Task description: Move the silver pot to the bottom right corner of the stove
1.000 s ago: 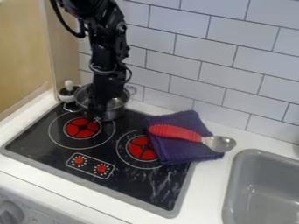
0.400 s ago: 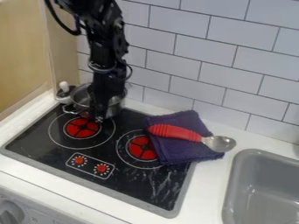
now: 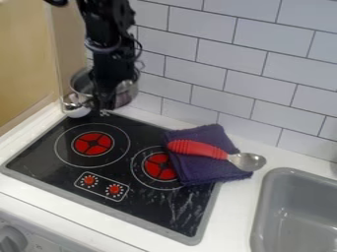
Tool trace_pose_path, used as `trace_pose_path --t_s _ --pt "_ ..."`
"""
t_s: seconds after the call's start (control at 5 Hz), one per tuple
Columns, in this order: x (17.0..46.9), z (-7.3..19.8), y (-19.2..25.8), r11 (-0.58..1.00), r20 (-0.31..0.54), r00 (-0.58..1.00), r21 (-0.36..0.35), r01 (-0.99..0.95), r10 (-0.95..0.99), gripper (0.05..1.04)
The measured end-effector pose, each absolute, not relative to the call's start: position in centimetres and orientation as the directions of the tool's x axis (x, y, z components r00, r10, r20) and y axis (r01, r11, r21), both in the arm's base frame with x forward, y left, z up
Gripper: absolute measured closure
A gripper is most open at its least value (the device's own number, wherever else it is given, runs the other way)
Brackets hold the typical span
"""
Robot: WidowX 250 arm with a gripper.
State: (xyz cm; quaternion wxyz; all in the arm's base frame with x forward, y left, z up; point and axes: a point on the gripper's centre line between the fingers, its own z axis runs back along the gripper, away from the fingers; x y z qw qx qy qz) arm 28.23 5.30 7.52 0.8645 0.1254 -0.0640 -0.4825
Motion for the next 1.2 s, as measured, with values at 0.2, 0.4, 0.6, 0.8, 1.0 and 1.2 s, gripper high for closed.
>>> trace_pose_path --t_s 0.2,0.4,0.6,0.8,1.0,1.2 --pt "25.5 8.1 4.5 0.476 -0.015 0.499 0.279 0.834 -0.867 1.029" --pt "22.8 7.9 2.4 0.419 -0.017 0.438 0.261 0.870 -0.899 1.029" --pt "20.8 7.0 -0.2 0.333 -0.013 0.346 0.237 0.913 -0.938 1.029" --pt "19.4 5.7 -2.6 0.233 -0.019 0.243 0.219 0.947 -0.970 1.029" --pt "18.8 5.2 -5.2 0.132 -0.024 0.142 0.240 0.962 -0.990 1.029" --pt "18.0 4.7 -7.3 0.050 -0.010 0.054 0.239 0.970 -0.998 1.029"
